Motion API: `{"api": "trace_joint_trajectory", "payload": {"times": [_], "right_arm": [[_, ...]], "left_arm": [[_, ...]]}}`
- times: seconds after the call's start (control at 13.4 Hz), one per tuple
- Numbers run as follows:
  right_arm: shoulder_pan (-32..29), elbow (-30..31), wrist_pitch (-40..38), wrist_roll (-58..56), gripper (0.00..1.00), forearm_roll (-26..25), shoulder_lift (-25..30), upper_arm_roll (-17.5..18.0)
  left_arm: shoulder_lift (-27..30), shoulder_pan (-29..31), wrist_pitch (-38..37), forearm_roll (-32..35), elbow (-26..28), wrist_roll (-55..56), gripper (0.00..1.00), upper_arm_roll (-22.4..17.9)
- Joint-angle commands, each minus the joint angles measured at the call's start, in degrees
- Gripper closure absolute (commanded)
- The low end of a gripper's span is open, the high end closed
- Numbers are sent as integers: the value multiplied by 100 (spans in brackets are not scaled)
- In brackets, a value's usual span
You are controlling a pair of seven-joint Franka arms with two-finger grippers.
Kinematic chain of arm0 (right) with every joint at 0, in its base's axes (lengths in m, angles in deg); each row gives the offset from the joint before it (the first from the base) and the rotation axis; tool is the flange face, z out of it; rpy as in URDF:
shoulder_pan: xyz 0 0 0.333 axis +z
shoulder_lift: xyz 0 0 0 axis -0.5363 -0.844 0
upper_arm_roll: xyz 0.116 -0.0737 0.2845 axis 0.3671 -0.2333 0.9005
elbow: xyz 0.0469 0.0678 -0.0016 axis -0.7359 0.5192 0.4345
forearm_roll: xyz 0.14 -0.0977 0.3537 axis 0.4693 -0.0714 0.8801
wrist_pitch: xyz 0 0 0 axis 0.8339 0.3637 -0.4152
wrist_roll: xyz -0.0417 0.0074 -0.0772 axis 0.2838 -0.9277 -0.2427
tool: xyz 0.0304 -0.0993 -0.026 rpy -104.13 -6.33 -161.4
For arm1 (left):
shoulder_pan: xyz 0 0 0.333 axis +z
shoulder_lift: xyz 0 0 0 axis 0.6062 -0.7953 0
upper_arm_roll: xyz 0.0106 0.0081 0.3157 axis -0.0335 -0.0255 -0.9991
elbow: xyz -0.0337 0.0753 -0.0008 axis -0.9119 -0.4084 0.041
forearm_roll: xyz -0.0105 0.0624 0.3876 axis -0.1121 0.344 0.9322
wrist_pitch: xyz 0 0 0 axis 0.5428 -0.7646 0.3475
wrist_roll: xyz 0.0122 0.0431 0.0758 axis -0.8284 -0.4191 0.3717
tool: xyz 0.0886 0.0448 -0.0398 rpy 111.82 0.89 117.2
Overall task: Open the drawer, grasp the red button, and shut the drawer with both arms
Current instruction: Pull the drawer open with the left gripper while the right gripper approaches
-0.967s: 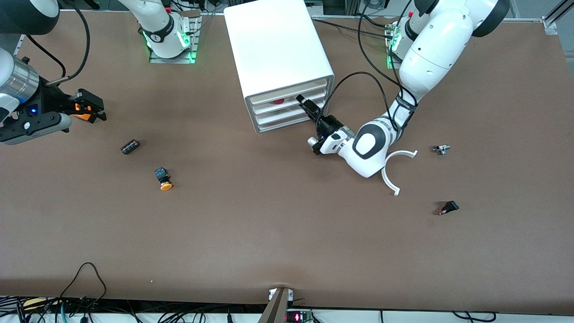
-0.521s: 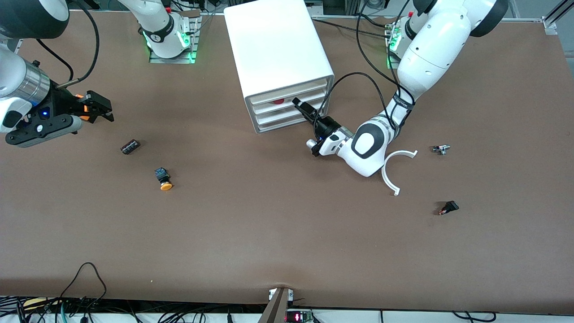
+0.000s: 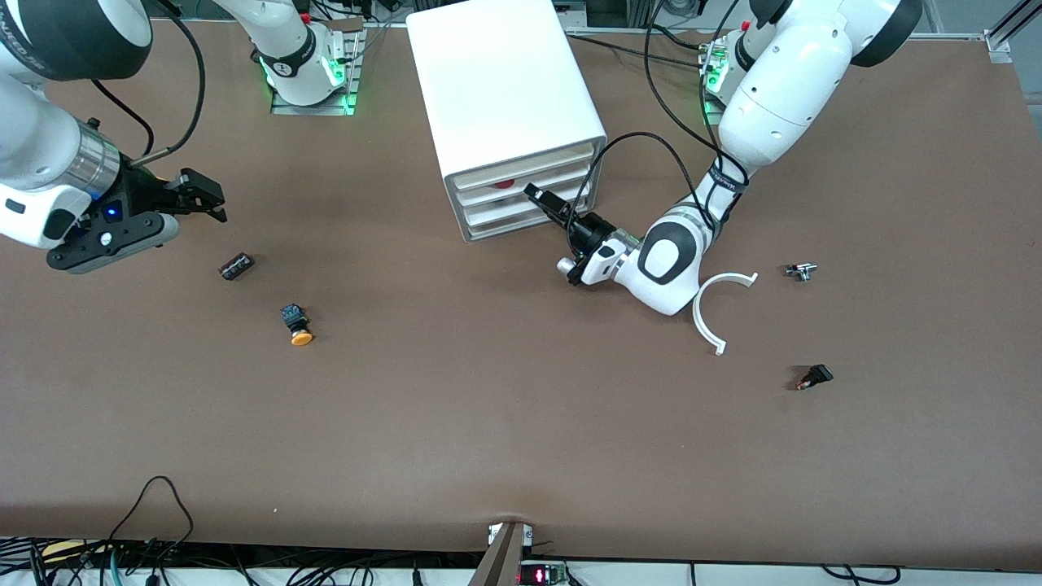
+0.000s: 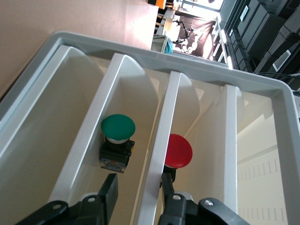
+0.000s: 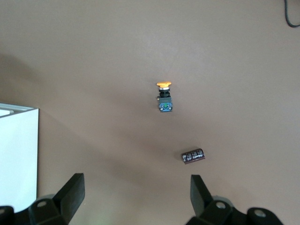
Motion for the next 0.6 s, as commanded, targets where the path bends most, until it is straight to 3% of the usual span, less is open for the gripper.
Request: {"api": "trace_joint_trajectory", "payload": {"times": [0.0,0.22,0.52], "right_arm": [[29,-141,-15,-144,0,80,-130,-9],[100,-141,-6,-39,0,106,-130,-9],[100,-141,117,-47,0,308,-130,-17]], "left_arm": [[133,-60,-232,-121,140,84,56,4],[142,-51,-338,-68,140,217,58,83],[142,-95,-330,-68,140,217,85,83]]}}
